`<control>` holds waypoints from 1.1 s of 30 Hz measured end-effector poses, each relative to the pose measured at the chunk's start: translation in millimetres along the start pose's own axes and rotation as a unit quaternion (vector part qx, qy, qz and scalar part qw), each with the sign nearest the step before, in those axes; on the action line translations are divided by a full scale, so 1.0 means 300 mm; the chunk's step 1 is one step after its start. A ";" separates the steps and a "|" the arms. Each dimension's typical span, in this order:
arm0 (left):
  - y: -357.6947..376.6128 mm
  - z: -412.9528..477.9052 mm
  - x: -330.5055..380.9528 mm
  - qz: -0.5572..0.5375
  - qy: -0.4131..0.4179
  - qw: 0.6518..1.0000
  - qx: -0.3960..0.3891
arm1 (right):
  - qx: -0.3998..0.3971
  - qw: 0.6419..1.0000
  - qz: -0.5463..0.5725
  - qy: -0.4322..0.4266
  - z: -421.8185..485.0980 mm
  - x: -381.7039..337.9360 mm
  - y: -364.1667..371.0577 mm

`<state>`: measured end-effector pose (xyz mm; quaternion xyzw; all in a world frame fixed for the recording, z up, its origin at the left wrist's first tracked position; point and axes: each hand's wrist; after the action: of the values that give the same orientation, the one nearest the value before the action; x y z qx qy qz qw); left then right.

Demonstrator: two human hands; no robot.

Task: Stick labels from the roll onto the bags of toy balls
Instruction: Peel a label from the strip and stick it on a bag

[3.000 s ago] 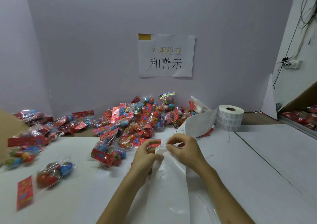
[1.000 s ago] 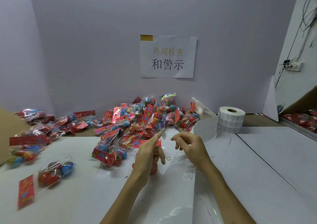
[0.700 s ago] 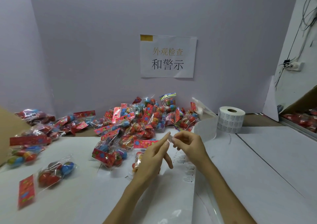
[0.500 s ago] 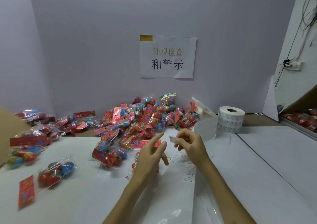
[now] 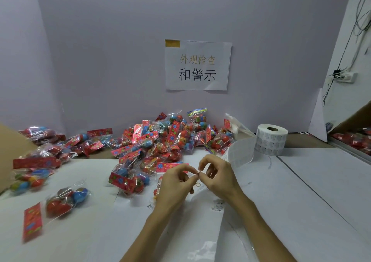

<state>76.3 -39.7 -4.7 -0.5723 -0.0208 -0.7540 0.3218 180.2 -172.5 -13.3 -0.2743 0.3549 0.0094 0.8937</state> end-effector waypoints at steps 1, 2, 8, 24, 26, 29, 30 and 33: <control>-0.002 0.000 0.001 -0.009 -0.006 1.000 0.008 | 0.002 1.000 0.012 0.005 0.000 -0.005 0.003; -0.005 0.002 0.001 -0.028 -0.015 0.999 0.016 | 0.005 1.000 0.023 0.011 0.001 -0.010 0.004; -0.024 0.014 0.001 -0.148 -0.078 0.985 0.039 | 0.012 0.999 0.034 0.039 0.002 -0.023 0.008; -0.078 0.040 -0.027 -0.241 -0.157 0.900 0.327 | -0.164 0.975 -0.027 0.146 -0.021 -0.025 0.035; -0.072 0.044 -0.030 -0.278 -0.193 0.896 0.286 | -0.174 0.973 -0.001 0.152 -0.024 -0.035 0.037; -0.069 0.047 -0.025 -0.329 -0.226 0.882 0.249 | -0.163 0.972 0.053 0.164 -0.019 -0.052 0.044; -0.071 0.047 -0.024 -0.339 -0.229 0.879 0.245 | -0.155 0.972 0.058 0.168 -0.017 -0.060 0.047; -0.076 0.049 -0.018 -0.356 -0.216 0.877 0.239 | -0.102 0.977 0.082 0.171 -0.009 -0.071 0.057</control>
<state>77.8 -13.2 3.4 -0.5804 -0.4717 -0.6474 0.1465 158.9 -155.6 -9.4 -0.3317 0.5212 0.0713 0.7831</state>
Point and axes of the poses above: each hand's wrist, its own z-axis towards the middle knuckle, its own y-axis out of the palm, x = y × z, and after that the axes turned 1 degree about z, right-handed
